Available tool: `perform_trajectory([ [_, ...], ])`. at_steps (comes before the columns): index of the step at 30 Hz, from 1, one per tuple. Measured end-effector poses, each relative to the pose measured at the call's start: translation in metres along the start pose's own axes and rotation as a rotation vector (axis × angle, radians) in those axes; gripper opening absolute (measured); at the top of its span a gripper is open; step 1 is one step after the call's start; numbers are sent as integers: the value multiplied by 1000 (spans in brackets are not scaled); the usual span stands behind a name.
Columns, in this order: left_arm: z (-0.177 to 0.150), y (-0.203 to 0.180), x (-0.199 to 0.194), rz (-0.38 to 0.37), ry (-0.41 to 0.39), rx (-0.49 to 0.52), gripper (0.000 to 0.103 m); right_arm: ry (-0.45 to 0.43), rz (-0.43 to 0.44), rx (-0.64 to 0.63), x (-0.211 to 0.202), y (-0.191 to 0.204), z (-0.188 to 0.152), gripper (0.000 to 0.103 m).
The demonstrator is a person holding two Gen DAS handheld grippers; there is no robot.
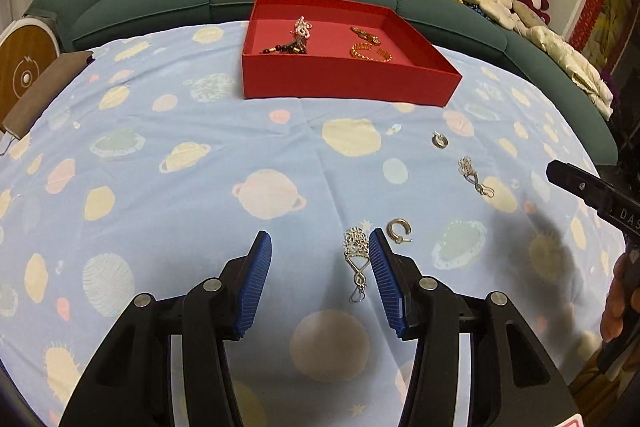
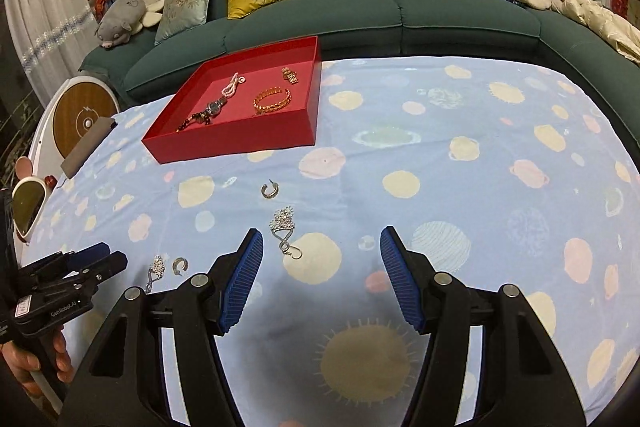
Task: Organize jewelry
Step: 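Close the left tool on the gold hoop earring and lift it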
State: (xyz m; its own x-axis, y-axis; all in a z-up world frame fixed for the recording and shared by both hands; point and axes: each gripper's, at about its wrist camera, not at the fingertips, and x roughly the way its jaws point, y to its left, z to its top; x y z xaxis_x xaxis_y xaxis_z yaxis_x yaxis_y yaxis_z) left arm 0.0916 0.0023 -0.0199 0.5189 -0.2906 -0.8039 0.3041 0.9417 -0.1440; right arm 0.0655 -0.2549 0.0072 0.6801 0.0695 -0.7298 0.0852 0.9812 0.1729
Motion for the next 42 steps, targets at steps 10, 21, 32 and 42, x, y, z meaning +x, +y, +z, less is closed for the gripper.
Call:
perform_trajectory([
  [10,8,-33,25,-59,11,62,48,36,12,-28,25,18,3,59],
  [21,5,-62,48,-17,-9,191,25,37,8,-13,23,7,4,59],
  [32,12,-59,35,-31,-40,164,14,26,-5,-21,26,3,13,59],
  [42,53,-26,-22,-63,-129,14,14,50,2,-110,83,42,28,58],
])
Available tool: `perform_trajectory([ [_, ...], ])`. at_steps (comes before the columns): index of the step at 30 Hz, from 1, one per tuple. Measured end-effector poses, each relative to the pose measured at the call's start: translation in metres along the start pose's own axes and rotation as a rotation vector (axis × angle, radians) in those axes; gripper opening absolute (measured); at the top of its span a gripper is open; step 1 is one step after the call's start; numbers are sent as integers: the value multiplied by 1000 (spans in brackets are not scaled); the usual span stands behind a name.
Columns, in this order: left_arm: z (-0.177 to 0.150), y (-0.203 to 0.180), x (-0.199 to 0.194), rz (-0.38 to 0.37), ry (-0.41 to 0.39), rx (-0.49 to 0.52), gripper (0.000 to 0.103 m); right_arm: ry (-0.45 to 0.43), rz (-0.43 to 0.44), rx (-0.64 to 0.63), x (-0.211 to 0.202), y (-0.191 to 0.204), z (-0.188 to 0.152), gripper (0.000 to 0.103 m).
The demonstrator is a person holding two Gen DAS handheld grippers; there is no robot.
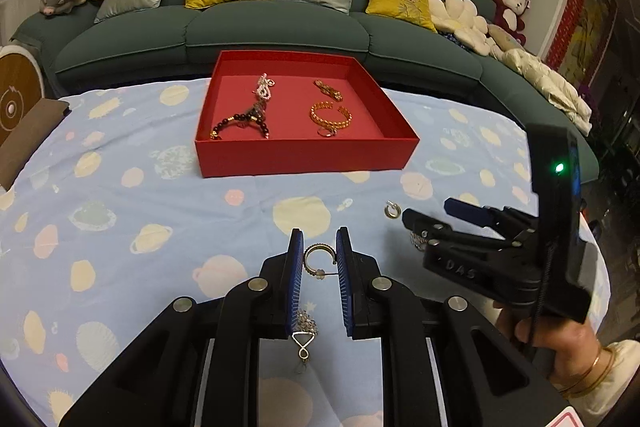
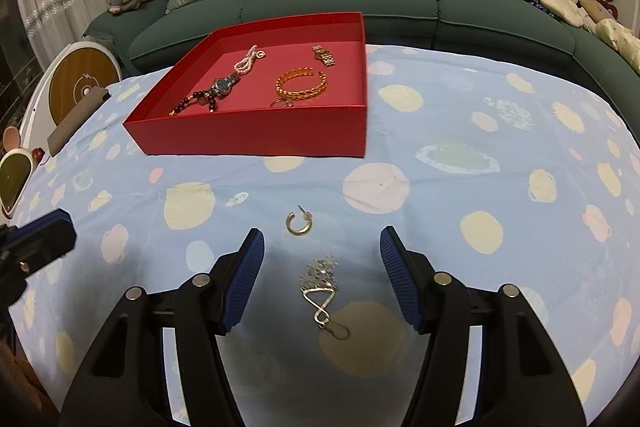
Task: Organize jewelry
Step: 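Carry the hoop earring in the left tool over the red box and release it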
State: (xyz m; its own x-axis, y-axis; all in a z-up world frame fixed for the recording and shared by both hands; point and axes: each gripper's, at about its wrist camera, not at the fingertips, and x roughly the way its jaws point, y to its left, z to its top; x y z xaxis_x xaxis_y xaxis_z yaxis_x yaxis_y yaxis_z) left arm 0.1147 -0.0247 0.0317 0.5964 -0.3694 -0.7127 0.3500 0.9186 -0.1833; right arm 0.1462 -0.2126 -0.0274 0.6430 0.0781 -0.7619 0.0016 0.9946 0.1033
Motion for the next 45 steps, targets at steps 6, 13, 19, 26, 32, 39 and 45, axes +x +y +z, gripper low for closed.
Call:
perform_trajectory([
  [6,6,20,-7,10,-6,-31,14,40,-32,-43,27,15,2,45],
  [13,1,41,-10,28,5,-64,14,33,-49,-61,32,15,2,28],
  [19,-1,46,-15,33,3,-73,14,28,-51,-59,30,19,1,16],
  [26,16,51,-23,12,-3,-104,14,0,13,-14,1,25,11,16],
  [32,76,51,-11,29,-22,-35,14,-60,41,-62,-35,30,80,16],
  [39,149,61,59,64,-52,-32,14,-85,65,32,5,8,147,16],
  [45,179,74,134,122,10,-43,14,-61,87,79,65,0,172,16],
])
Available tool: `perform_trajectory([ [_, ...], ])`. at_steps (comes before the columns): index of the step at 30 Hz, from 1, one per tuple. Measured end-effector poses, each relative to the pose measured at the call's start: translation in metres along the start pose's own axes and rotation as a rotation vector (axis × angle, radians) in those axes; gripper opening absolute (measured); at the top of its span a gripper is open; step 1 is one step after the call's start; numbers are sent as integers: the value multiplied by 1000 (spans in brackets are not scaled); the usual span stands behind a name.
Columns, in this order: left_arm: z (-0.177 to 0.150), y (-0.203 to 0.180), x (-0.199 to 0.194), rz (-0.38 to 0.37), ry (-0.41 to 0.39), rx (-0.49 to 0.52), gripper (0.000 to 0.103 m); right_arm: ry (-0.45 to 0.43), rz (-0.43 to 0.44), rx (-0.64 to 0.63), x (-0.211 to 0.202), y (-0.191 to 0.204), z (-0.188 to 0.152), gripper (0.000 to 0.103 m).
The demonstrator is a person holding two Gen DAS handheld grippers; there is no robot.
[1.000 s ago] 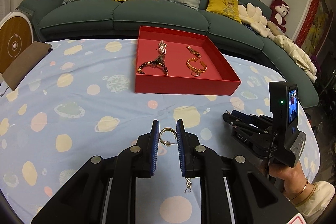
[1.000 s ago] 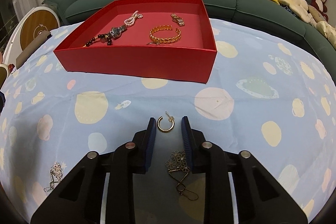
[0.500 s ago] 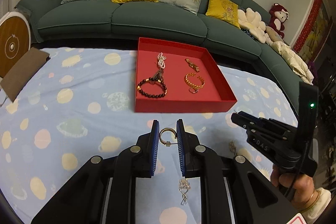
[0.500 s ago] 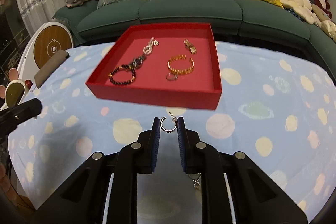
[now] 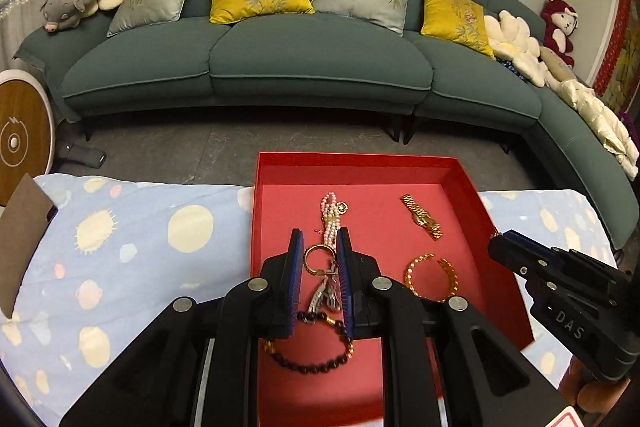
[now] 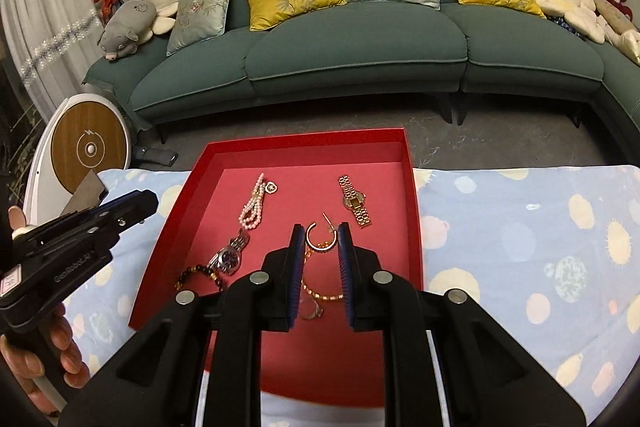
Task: Organize jewelry
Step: 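Carry the hoop earring in the left tool over the red box and release it, then move both tools back to the silver pendant and earrings on the sheet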
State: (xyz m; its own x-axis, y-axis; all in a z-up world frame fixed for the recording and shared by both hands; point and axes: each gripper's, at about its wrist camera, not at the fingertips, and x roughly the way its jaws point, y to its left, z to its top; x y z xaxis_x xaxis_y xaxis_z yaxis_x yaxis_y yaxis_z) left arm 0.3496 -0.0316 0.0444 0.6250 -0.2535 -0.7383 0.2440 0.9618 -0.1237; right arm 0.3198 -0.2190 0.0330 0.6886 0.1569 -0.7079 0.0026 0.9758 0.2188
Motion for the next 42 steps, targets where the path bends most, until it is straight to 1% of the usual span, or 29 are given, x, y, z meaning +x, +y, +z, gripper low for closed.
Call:
perform_trajectory([
  [4,8,10,41,-10,73,-50,14,49,8,1,36,3,11,16],
  [8,9,10,65,16,107,-20,14,82,-7,-43,60,15,19,16],
  [12,9,11,80,10,152,-25,15,133,-32,-74,80,24,17,16],
  [14,10,13,83,9,157,-33,15,141,-31,-83,83,27,18,16],
  [16,11,13,83,9,157,-37,15,134,-49,-95,84,29,19,16],
  [19,12,12,84,24,154,-37,16,144,-52,-103,87,31,17,17],
  [21,12,13,84,29,157,-40,20,135,-55,-101,85,30,17,17],
  [22,12,13,84,29,156,-44,27,123,-51,-95,83,29,17,17],
  [24,13,15,78,35,136,-59,37,99,-52,-79,76,26,16,23],
  [27,14,19,59,11,88,-86,37,51,-39,-50,60,21,15,24],
  [30,17,20,23,-25,30,-100,37,16,-34,-52,31,20,18,24],
  [33,15,12,-22,-11,-39,-72,37,-22,-37,-63,-11,22,19,24],
  [36,7,3,-68,-9,-87,-51,37,-52,-37,-64,-54,26,12,30],
  [39,-4,-8,-106,-10,-108,-33,37,-75,-43,-77,-95,30,-1,31],
  [42,-20,-18,-138,-14,-104,-20,37,-81,-43,-92,-128,34,-15,33],
])
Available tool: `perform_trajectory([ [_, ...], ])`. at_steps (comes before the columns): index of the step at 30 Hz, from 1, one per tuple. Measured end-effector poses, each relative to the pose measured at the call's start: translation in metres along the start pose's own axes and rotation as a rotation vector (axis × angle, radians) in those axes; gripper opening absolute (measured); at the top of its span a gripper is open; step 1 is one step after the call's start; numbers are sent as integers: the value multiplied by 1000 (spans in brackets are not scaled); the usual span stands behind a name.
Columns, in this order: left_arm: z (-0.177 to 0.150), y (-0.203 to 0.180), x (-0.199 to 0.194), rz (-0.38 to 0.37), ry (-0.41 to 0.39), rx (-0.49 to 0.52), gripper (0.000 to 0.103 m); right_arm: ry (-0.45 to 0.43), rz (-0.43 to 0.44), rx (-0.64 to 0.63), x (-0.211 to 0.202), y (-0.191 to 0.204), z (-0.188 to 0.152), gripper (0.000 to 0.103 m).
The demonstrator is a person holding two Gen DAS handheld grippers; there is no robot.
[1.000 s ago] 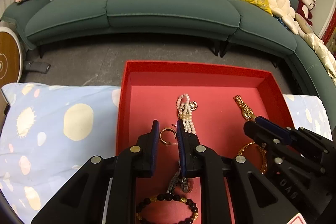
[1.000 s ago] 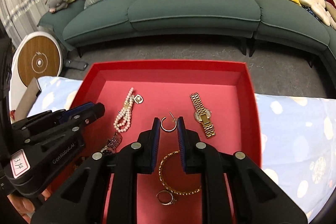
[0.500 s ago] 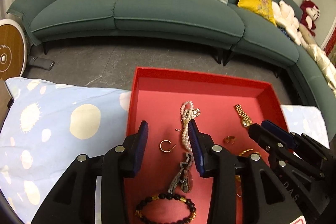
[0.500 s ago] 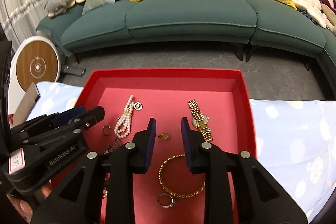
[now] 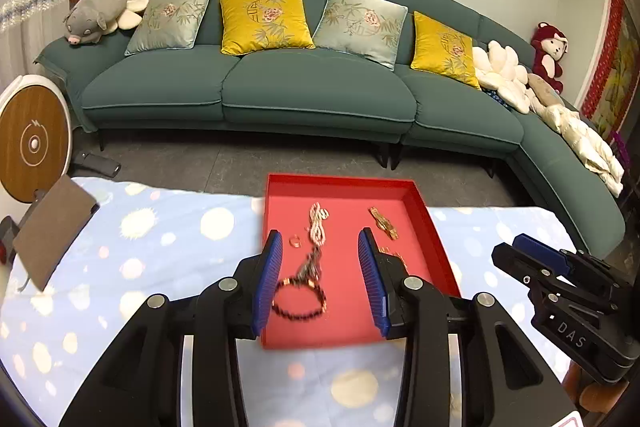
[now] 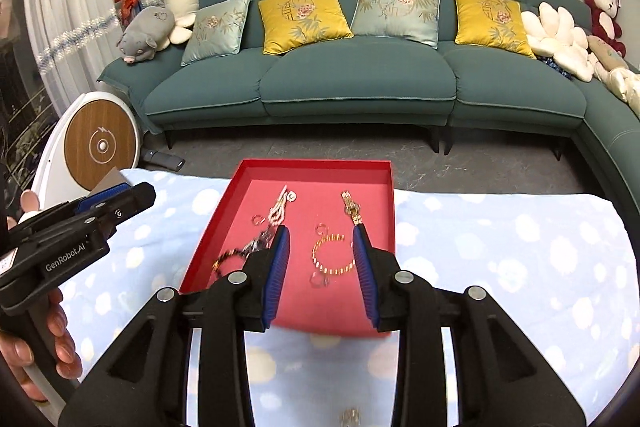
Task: Organize jewelry
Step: 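Move both tools back to the silver pendant and earrings on the sheet, then close the left tool on the silver flower pendant while the right tool grasps a silver drop earring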
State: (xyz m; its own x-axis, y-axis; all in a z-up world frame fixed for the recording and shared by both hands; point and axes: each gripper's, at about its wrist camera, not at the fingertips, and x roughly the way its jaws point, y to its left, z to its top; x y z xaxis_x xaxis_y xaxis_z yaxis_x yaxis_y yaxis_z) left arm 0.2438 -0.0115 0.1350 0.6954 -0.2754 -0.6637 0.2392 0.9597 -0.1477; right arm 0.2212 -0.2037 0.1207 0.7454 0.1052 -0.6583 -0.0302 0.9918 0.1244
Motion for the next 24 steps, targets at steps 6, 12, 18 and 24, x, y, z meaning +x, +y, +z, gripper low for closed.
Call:
perform_trajectory([
  [6,-39,-9,-45,1,29,14,37,-16,15,16,-60,1,-32,37],
  [12,-97,-1,-68,23,64,-12,46,-36,-18,71,-98,-16,-89,49],
  [18,-157,5,-63,34,145,-10,55,57,-17,154,-89,-39,-145,52],
  [24,-201,-11,-34,39,209,62,57,131,-66,128,-52,-45,-184,55],
])
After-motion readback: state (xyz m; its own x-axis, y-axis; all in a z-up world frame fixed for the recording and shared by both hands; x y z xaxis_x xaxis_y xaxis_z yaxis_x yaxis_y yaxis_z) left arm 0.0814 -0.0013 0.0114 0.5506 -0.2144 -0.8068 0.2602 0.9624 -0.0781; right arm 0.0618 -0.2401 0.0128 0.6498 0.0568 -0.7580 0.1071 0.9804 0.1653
